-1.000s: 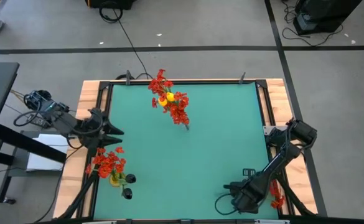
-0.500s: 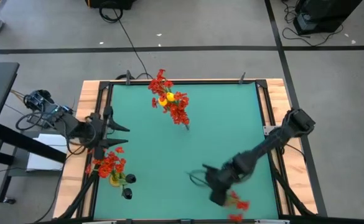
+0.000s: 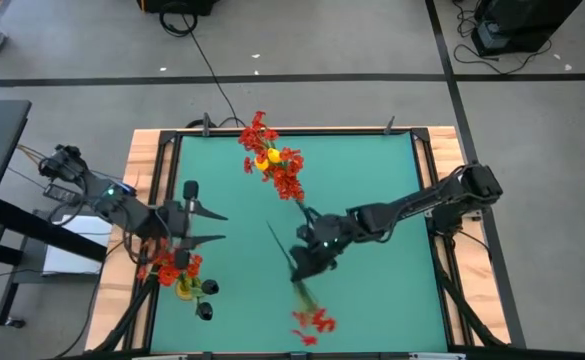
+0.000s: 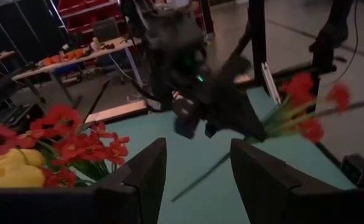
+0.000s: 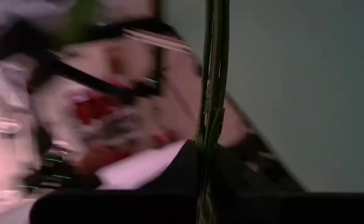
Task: Sort flowers into vase by color
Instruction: Put the red flowers into the yellow vase
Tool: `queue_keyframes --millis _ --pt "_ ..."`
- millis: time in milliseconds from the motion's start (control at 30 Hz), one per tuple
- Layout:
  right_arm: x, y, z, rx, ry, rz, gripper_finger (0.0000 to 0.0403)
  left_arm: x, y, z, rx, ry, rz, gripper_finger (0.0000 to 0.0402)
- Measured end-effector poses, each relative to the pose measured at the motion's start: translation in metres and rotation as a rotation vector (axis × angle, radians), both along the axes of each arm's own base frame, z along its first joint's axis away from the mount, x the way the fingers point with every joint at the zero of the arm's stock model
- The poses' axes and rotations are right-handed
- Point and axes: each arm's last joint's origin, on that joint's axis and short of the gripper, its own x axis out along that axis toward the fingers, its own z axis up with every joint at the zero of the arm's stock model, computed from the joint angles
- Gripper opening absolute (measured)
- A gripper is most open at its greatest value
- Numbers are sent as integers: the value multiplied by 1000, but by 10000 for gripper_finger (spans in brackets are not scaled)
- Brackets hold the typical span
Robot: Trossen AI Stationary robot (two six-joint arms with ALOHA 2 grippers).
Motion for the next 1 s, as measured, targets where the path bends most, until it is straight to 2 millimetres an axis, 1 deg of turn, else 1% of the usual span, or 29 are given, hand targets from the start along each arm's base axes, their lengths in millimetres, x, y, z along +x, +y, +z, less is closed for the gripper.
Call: queue_keyframes --millis 167,333,433,533,633,700,867,1000 --pt "13 -16 22 160 -156 -155 23 11 -8 -8 75 38 -10 183" --pt "19 -23 36 292 -248 -294 28 23 -16 -14 232 61 -40 183" --pt "19 -23 42 343 -281 -323 29 29 -20 -18 330 69 -60 183" --pt "19 -23 43 373 -277 -328 27 34 -23 -20 410 63 -76 183" --pt "19 -20 45 400 -283 -323 28 39 -22 -22 460 70 -72 183" --pt "18 -18 48 424 -308 -328 29 40 -19 -21 431 70 -48 183" --pt "17 -15 57 454 -401 -338 30 38 -4 -12 219 26 45 183" --pt "16 -10 60 473 -422 -309 30 35 5 -7 159 1 -11 183"
